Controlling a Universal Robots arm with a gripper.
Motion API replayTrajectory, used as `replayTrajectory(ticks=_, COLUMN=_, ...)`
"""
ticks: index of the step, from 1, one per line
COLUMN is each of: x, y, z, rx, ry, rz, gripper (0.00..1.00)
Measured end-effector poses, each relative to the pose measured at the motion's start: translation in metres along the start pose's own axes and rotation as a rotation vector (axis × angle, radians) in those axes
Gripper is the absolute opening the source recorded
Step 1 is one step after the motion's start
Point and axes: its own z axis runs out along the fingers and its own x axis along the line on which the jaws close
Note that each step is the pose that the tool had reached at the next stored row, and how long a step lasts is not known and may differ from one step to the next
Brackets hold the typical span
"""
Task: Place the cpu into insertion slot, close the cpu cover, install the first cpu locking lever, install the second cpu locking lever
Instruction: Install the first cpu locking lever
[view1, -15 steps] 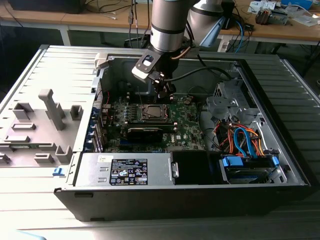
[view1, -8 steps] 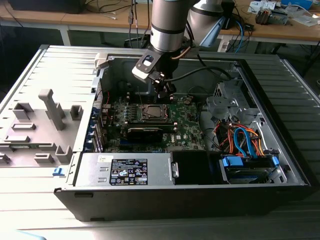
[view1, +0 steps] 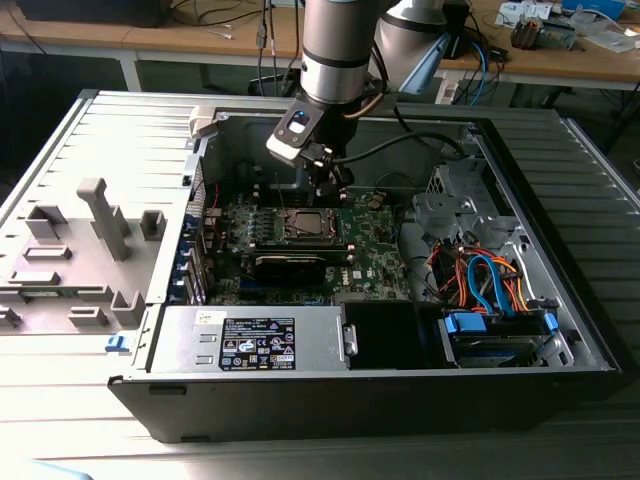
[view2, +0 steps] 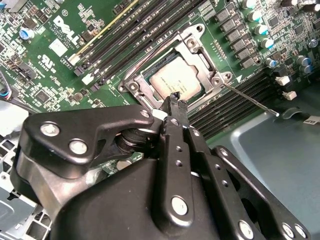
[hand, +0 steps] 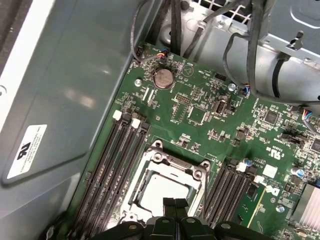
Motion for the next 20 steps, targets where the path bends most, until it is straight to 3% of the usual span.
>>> replayTrajectory(ticks=20, x=0.0, y=0.0, z=0.0, rx=-0.0001, ry=-0.0021, rz=-0.069, gripper=0.11)
